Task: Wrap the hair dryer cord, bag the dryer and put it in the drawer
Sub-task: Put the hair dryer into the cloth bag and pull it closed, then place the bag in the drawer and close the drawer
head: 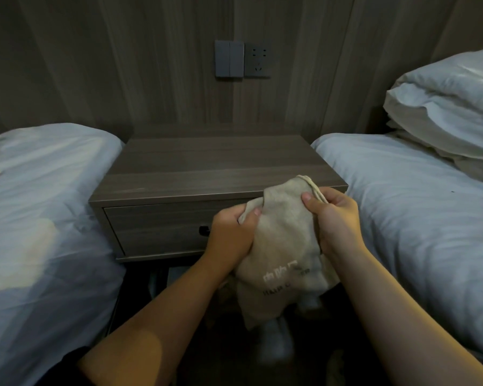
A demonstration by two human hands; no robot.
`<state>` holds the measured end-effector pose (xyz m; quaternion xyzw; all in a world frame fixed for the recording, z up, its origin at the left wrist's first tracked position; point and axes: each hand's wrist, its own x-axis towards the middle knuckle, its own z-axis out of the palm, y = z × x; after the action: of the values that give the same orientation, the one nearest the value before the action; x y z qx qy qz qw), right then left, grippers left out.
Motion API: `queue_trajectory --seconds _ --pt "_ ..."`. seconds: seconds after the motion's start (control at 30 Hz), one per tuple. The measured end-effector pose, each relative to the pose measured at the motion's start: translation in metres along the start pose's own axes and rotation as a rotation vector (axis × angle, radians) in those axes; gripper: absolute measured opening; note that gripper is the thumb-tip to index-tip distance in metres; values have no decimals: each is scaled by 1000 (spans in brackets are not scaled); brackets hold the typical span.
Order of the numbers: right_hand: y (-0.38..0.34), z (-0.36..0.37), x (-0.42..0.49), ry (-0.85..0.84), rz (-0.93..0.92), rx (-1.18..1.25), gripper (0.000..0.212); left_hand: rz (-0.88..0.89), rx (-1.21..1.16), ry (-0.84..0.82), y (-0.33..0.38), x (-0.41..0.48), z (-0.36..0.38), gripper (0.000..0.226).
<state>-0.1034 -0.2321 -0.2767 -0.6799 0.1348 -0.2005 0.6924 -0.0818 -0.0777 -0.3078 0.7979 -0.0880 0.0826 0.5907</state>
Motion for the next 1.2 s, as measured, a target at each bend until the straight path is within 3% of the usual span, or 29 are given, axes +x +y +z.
queue_trajectory --seconds 0.07,0.13,0.17,0.23,0.33,0.47,0.53,0.67,0.8,0.87,1.0,1.07,1.2 --pt "1 -1 3 -22 -109 -113 31 -3 52 28 0 0 1 36" --pt "-1 -6 6 -158 -288 -311 61 -21 83 1 1 -1 3 31" --pt "-3 -8 9 -261 -354 -398 67 -27 91 -22 1 -2 4 27" --pt "-6 -15 12 -435 -402 -518 54 -14 102 -31 3 -2 5 23" --pt "-4 -23 16 -587 -241 -466 27 52 103 31 4 -2 3 20" --pt "5 -26 16 -763 21 -188 49 43 17 44 3 0 -4 19" --pt "10 -20 12 -706 24 -111 48 5 -44 31 3 -1 -7 19" --pt "16 -2 3 -310 -98 -143 10 -66 -88 21 4 2 -6 17" --pt "17 -7 9 -108 -44 -109 9 -102 -102 -199 -1 14 -13 25" --pt "18 -16 17 -23 16 -49 9 -105 -38 -233 -10 23 -22 38" --pt "15 -35 28 82 137 146 10 -174 368 -299 -33 34 -37 51" --pt "9 -41 30 112 176 237 13 -217 436 -402 -37 35 -40 51" --pt "6 -48 35 101 276 483 26 -216 451 -422 -27 36 -42 48"
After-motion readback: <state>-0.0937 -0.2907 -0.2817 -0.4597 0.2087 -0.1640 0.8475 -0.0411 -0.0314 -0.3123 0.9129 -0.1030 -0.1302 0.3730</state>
